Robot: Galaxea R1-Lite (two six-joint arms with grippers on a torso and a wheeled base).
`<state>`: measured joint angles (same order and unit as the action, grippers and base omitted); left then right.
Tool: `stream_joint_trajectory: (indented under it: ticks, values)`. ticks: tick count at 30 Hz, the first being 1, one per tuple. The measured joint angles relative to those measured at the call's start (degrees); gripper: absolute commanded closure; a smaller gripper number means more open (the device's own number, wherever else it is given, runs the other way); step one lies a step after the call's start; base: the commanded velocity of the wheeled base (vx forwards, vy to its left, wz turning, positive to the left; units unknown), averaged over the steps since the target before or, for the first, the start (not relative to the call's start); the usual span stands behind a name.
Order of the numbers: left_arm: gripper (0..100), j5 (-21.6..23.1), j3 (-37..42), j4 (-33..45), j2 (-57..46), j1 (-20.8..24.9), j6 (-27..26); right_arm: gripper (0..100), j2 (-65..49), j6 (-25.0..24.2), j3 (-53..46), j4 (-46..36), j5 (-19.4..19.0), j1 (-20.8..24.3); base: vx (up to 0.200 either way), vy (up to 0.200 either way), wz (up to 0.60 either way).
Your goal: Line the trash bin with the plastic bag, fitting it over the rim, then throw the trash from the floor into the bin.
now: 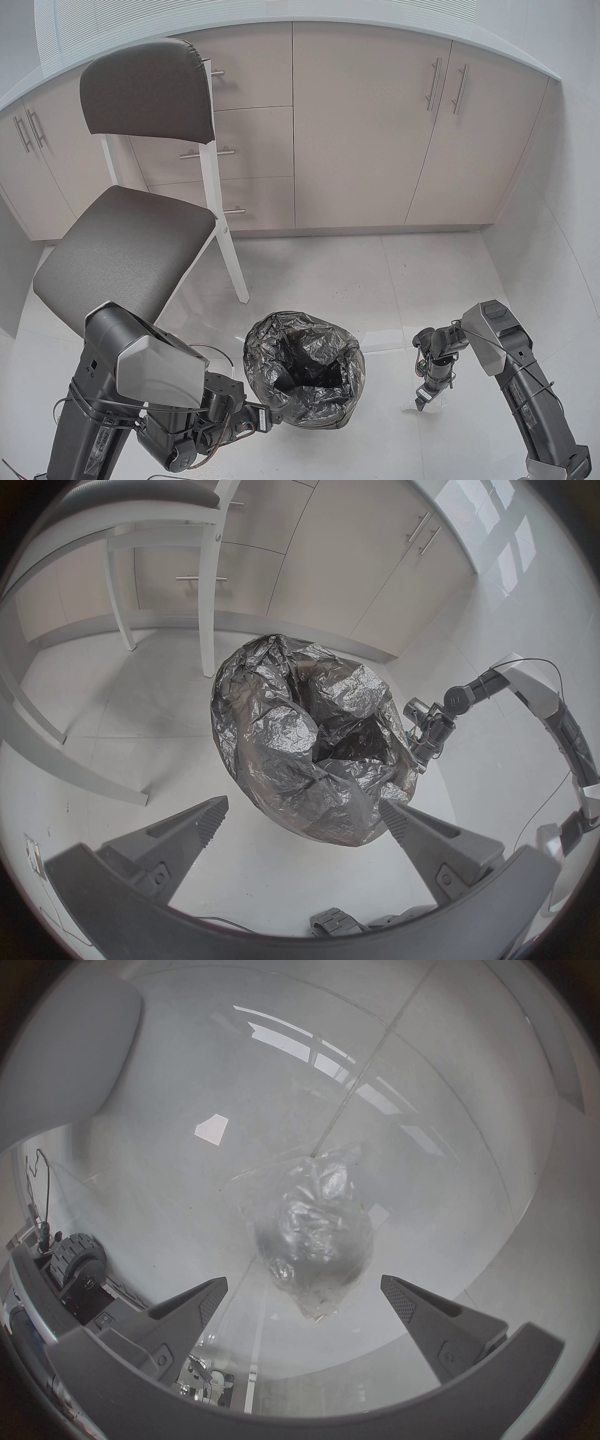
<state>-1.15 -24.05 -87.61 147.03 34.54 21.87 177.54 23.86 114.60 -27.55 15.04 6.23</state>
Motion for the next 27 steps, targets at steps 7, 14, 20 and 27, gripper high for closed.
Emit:
stream_joint_trajectory:
  ticks: [7, 14, 20, 27]
  values:
    - [0, 0.00, -0.04, 0.00, 0.00, 0.00, -0.01, 0, 0.00, 0.99, -0.02, -2.66, -0.32, -0.22, 0.000, 0.000, 0.00]
    - [0, -0.02, -0.04, 0.00, 0.00, 0.00, 0.00, 0, 0.02, 1.57, -0.02, -2.83, -1.99, -0.26, 0.000, 0.000, 0.00]
    - [0, 0.00, -0.04, 0.02, 0.00, 0.00, 0.00, 0, 0.02, 1.40, 0.00, -2.85, -7.13, -0.26, 0.000, 0.000, 0.00]
    - [0, -0.05, -0.04, 0.00, 0.00, 0.00, 0.00, 0, 0.02, -0.07, 0.00, -1.95, -9.11, 0.13, 0.000, 0.000, 0.00]
